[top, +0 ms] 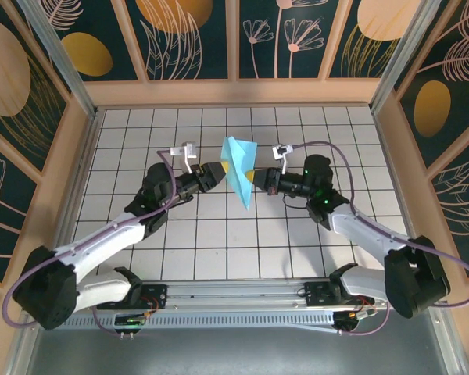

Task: Fold a paper plane with a square sheet of paper (fold left side to right side)
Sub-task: Turn over the paper at the center of the table.

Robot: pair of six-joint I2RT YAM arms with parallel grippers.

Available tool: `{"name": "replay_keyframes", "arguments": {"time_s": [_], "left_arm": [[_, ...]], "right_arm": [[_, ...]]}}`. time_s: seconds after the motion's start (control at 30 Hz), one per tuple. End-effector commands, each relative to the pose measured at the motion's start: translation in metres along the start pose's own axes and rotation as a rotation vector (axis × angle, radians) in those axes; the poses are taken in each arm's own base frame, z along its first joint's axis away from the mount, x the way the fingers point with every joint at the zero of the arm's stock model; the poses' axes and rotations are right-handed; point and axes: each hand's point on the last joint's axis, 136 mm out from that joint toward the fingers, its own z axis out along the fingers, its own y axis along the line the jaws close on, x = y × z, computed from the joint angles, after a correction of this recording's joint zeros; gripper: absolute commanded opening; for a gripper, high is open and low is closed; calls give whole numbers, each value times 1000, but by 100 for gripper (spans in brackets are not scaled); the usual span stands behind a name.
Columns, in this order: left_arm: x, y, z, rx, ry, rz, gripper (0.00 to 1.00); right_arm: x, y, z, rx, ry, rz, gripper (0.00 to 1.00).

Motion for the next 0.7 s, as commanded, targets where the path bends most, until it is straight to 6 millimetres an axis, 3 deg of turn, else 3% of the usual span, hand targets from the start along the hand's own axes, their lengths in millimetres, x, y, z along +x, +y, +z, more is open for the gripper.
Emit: {"name": "replay_keyframes", "arguments": {"time_s": [0.0,0.13,0.3,0.47,0.67], "left_arm": [[-26,16,-25,-191,-111,103,58],[-45,36,-65,-364,-239,149,68],[-64,53,-118,-543,-395,171,76],[-77,54,-156,-630,-493,187,78],[-79,52,-163,-640,-500,199,79]], "right_arm": [[-4,-41,-11,371,20,-87,0],[-2,-85,-34,929,99,-208,0],[8,-113,-51,1393,206,-383,0],[21,-130,-37,1634,319,-559,0],[51,-161,-15,1733,435,-639,0]]}}
